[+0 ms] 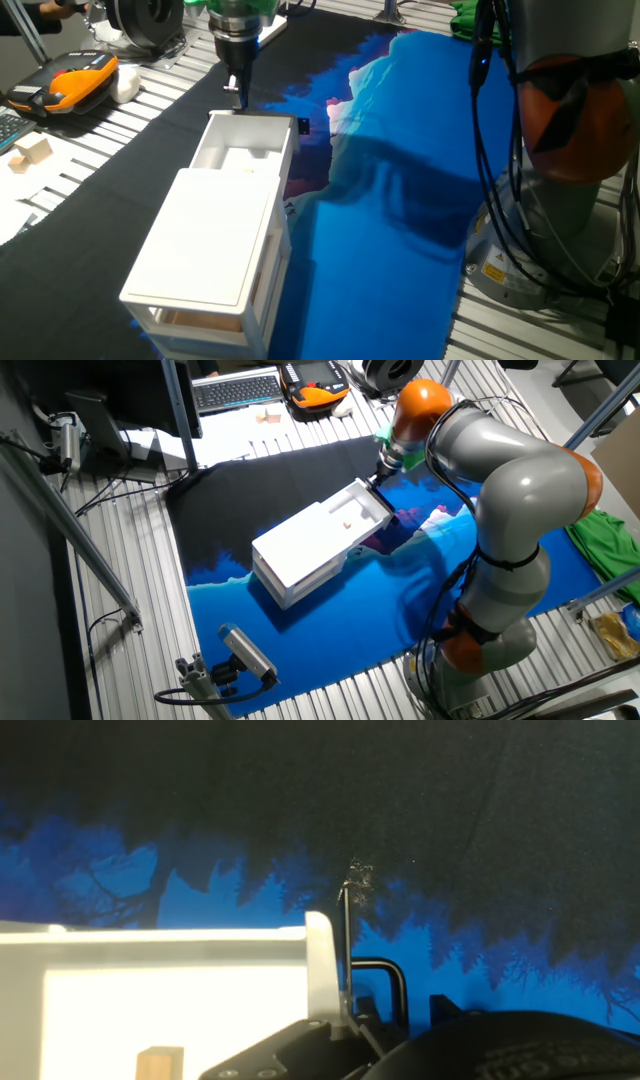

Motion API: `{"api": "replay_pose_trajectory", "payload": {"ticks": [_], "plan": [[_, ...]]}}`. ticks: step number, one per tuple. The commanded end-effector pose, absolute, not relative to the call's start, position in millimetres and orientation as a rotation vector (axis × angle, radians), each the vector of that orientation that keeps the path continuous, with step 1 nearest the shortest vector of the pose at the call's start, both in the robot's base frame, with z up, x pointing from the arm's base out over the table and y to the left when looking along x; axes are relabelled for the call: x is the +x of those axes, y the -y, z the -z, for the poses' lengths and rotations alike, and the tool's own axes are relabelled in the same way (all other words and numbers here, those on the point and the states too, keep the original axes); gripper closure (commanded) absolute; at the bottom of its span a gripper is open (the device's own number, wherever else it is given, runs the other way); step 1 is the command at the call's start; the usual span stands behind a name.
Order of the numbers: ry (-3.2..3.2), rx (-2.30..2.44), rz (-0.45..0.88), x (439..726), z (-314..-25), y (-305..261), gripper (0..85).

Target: Grasp the handle and open the drawer

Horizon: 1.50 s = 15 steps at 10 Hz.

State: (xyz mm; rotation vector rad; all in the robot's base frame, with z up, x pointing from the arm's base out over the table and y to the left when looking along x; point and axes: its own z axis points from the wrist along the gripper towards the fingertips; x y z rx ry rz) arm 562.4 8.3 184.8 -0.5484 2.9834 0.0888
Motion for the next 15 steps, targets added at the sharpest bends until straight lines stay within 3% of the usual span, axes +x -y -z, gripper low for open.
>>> {"api": "replay_pose_trajectory", "payload": {"ticks": [1, 4, 5, 6, 7, 12, 15], "plan": [[-2.984, -0.548, -0.090, 562, -188, -8, 51.0], [-2.989, -0.535, -0.096, 559, -199, -8, 51.0], [-2.995, -0.535, -0.080, 557, -206, -7, 68.0], [-3.003, -0.548, -0.066, 554, -211, -7, 68.0], [-3.006, -0.567, -0.054, 551, -215, -6, 85.0], [-3.045, -0.591, 0.043, 541, -230, 0, 85.0], [-3.050, -0.577, -0.054, 534, -233, 5, 85.0]]}}
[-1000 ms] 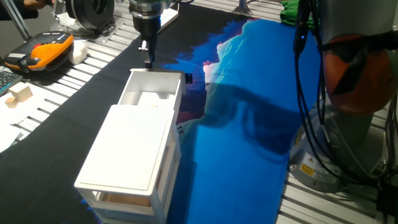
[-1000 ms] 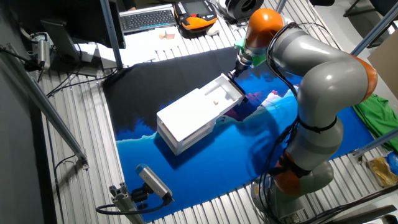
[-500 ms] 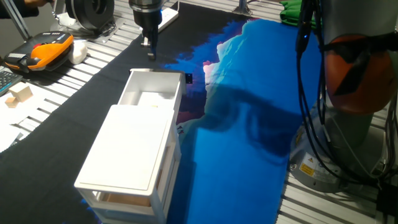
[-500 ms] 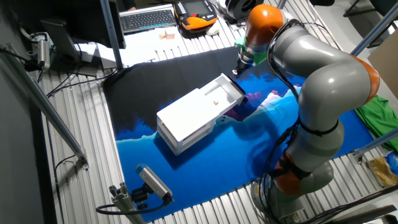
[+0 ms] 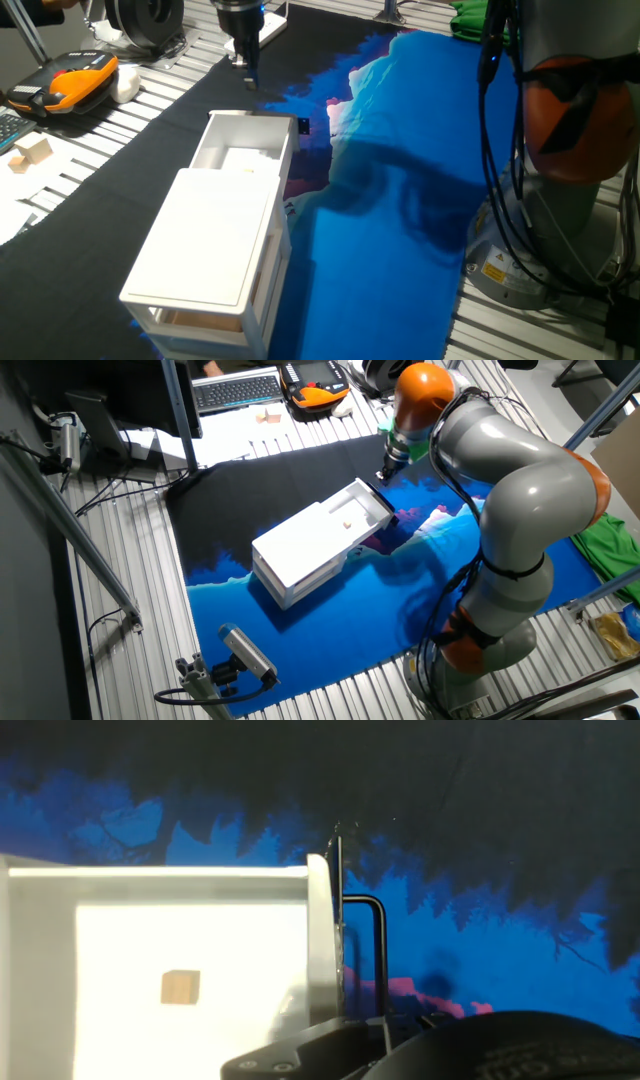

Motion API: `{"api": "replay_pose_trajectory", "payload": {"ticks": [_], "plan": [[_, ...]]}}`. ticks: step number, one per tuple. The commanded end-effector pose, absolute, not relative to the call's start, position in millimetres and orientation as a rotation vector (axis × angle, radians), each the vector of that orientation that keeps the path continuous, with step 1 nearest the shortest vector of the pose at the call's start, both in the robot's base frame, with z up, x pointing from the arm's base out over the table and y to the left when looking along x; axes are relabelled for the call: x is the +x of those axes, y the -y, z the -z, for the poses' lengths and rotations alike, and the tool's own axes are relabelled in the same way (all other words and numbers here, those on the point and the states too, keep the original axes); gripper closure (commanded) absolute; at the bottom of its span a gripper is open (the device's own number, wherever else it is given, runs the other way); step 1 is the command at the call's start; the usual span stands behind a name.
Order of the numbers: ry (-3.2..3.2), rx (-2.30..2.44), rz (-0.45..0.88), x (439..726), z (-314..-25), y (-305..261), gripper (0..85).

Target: Grasp the handle and open the drawer

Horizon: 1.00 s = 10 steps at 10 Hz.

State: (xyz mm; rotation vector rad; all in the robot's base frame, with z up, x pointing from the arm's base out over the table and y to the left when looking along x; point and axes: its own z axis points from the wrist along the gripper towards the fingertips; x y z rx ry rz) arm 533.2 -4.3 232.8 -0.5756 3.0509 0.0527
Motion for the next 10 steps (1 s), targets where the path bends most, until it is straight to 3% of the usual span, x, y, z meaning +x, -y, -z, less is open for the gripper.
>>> {"api": "replay_pose_trajectory", "payload": {"ticks": [1, 10], "plan": [[-3.054, -0.576, -0.067, 532.2, -233.1, 4.5, 85.0], [-3.059, -0.571, -0.056, 531.1, -234.7, 3.4, 85.0]]}}
